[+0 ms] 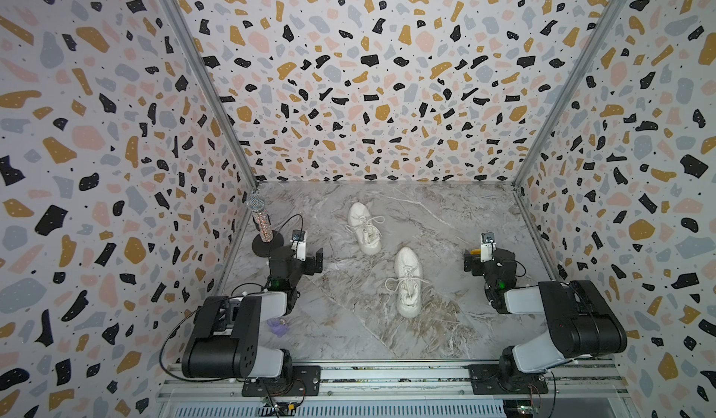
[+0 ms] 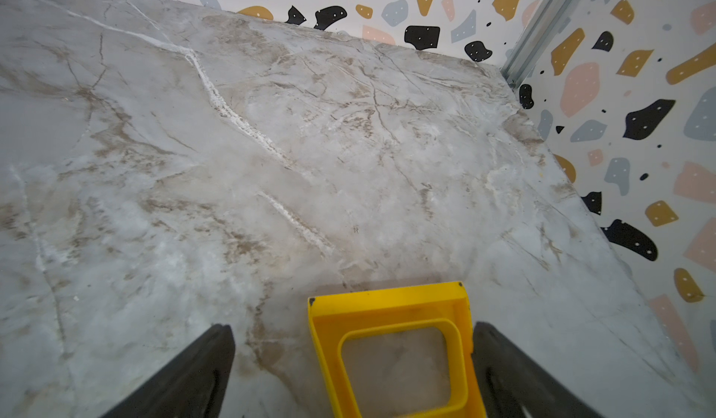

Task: Tie the shoes
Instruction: Reset both arms

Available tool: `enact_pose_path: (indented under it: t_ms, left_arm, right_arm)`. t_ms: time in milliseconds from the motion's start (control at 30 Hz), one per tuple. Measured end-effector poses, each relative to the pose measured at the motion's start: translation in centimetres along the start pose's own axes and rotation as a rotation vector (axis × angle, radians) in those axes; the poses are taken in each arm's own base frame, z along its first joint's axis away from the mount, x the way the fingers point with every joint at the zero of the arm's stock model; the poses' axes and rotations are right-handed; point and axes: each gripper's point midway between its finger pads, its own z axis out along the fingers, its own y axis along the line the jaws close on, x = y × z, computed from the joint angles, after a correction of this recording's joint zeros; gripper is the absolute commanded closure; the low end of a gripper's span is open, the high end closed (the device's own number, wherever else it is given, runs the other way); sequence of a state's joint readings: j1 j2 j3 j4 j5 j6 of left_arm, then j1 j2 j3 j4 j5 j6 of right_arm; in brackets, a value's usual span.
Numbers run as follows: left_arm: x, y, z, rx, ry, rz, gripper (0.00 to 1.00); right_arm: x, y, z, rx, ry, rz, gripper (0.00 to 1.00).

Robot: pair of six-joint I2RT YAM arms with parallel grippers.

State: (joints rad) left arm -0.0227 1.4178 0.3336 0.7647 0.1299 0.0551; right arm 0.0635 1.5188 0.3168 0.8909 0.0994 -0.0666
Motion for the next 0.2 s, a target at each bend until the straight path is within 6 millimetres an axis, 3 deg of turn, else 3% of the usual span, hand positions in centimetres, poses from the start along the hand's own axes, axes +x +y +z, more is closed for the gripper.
enact_pose_path:
  t_ms: [200]
  left_arm:
    - [-0.13, 0.01, 0.00, 0.000, -0.006, 0.001, 0.00]
  right_arm:
    - [0.00, -0.01, 0.00, 0.000, 0.000, 0.000, 0.00]
